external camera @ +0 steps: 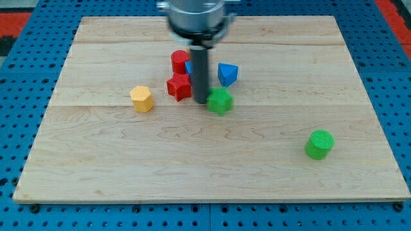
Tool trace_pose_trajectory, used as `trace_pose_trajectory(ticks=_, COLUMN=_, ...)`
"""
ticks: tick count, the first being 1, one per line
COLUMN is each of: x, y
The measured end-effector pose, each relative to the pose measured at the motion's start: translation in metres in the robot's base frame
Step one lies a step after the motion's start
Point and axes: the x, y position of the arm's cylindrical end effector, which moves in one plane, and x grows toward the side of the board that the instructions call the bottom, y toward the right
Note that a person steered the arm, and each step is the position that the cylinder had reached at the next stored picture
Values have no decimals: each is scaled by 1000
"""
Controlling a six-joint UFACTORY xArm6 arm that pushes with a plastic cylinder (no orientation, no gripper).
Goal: Slide the green star to the left of the green circle
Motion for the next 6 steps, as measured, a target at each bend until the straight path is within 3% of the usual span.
trace_pose_trajectory(ticks=1, x=37, y=44)
trace_pose_trajectory(ticks=2, x=-2, y=17)
trace_pose_trajectory(ticks=3, x=-11, y=46)
trace_pose_trajectory(ticks=4, x=2, y=92)
trace_pose_trajectory(ticks=6, x=64, y=68)
